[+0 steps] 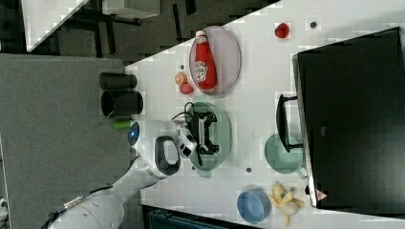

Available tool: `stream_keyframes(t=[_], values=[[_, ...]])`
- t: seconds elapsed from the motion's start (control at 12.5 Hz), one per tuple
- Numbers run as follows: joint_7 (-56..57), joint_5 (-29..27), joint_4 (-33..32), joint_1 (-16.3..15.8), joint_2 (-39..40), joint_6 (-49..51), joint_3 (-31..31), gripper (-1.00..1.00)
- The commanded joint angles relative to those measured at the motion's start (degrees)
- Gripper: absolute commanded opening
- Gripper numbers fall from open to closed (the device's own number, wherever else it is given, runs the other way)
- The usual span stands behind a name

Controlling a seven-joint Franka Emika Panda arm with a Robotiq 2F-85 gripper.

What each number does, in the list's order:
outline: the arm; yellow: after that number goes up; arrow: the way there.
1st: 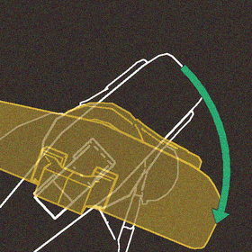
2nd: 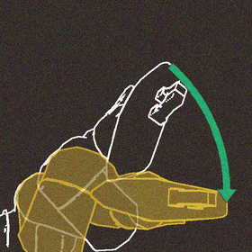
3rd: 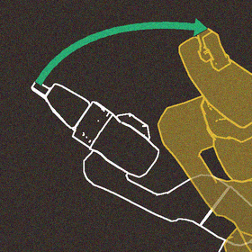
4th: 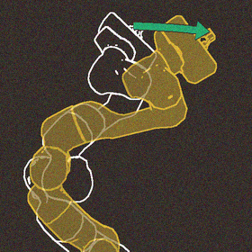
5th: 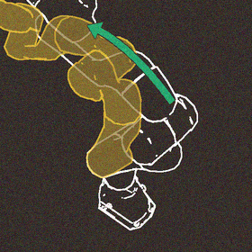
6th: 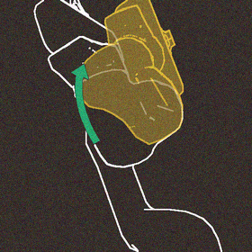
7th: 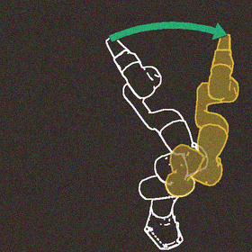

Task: Drag strainer left to right.

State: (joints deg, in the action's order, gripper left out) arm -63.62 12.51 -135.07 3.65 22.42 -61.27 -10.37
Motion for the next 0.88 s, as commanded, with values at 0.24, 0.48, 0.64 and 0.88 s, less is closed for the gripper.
stream_keyframes(t=[0.24, 0.48, 0.64, 0.88], values=[[8.6, -0.7, 0.3, -0.6, -1.4, 0.2, 5.9, 1.0], [12.2, -0.7, 0.4, -0.6, -1.4, -0.1, 9.3, 1.0], [14.7, -0.7, 0.4, -0.5, -1.4, -0.3, 11.6, 1.0], [16.2, -0.7, 0.4, -0.5, -1.4, -0.8, 14.2, 1.0]])
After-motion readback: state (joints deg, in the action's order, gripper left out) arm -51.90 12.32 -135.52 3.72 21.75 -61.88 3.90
